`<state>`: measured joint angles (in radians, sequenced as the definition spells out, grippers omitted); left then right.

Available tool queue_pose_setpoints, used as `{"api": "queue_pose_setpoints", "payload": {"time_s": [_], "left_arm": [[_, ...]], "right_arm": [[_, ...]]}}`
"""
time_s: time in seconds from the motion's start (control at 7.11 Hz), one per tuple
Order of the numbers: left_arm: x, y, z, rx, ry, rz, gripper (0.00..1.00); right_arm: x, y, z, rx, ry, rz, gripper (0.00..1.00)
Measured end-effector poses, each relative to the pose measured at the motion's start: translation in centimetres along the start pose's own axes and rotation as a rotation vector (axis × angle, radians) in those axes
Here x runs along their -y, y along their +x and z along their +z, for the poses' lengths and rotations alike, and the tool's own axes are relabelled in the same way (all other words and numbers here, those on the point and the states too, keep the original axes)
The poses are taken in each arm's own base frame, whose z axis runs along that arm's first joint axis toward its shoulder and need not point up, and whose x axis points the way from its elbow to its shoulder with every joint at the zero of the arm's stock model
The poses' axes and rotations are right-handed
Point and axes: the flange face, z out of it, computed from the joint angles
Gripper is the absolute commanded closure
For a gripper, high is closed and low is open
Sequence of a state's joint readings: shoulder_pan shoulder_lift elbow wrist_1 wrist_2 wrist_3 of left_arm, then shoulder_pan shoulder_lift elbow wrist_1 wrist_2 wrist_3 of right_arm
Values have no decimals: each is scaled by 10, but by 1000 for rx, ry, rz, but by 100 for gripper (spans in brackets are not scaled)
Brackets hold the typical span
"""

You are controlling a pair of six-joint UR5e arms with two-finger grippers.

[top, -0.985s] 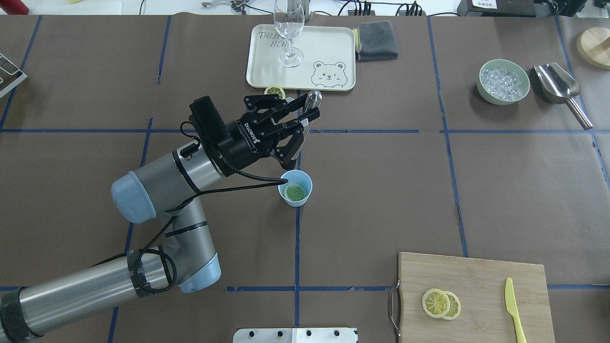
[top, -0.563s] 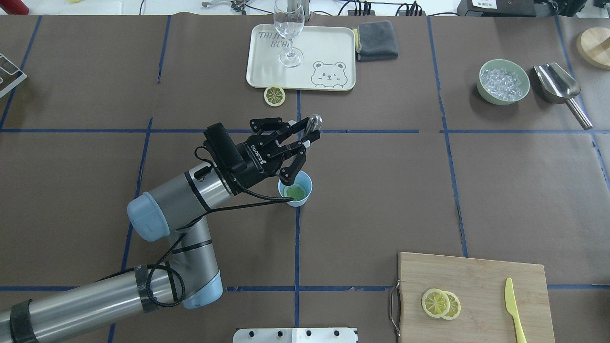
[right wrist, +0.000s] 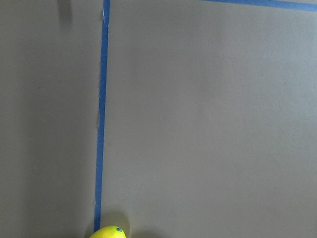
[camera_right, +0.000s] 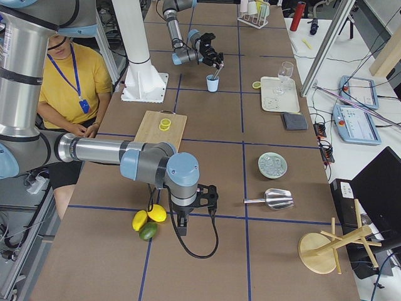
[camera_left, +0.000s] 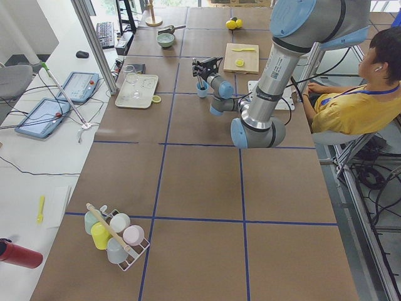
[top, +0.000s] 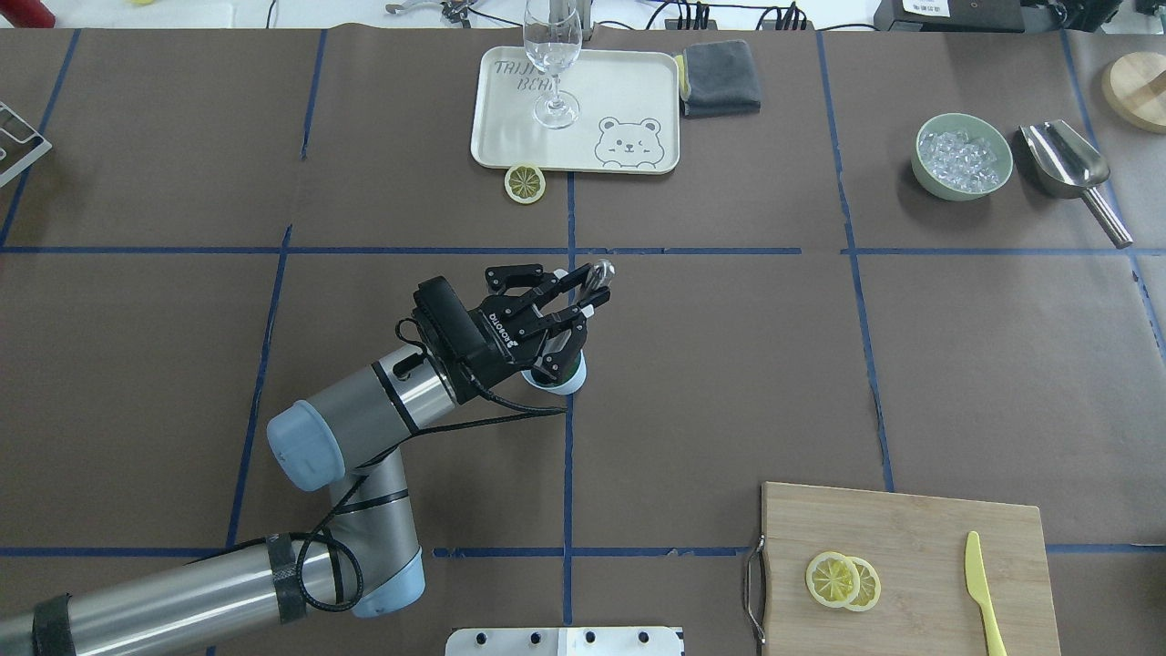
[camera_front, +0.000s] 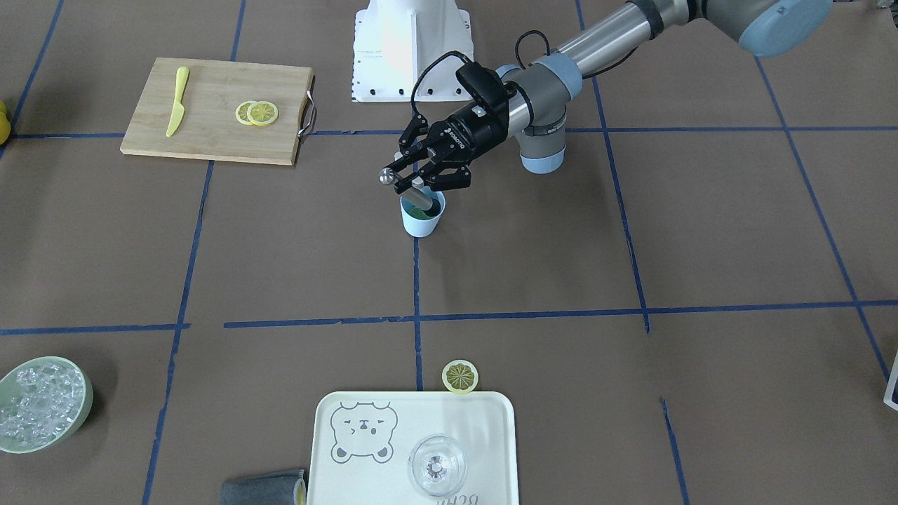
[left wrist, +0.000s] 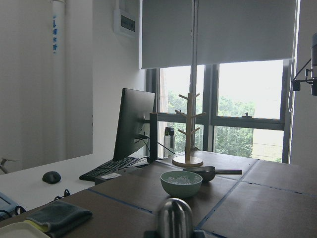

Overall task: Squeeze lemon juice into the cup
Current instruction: 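Lower the muddler into the cup and press down on the lemon slice, then lift the muddler out of the cup and carry it back toward its spot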

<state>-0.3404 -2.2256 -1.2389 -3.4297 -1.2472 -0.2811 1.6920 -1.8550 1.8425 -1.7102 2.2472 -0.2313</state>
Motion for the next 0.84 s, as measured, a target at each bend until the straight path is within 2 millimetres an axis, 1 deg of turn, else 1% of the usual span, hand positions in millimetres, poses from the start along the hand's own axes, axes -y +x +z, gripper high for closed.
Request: {"api": "queue_pose_setpoints", "payload": {"time_s": [0.14, 0.28, 0.42, 0.56, 0.7, 0.84], "left_arm": [[2, 2, 1, -1, 4, -3, 100], [11, 5, 2, -5, 22, -8, 100], [29, 8, 3, -12, 54, -23, 100], [53, 8, 5, -14, 91, -48, 100], [75, 2, 8, -3, 99, -76, 100], [98, -1, 14, 24, 59, -102, 100]], "right_arm": [[0, 0, 0, 0, 1, 1, 0], [1, 0, -1, 0, 1, 2, 0], [1, 0, -1, 0, 1, 2, 0], [1, 0, 0, 0, 1, 2, 0], [0, 0, 0, 0, 0, 3, 0], [0, 0, 0, 1, 0, 3, 0]]}}
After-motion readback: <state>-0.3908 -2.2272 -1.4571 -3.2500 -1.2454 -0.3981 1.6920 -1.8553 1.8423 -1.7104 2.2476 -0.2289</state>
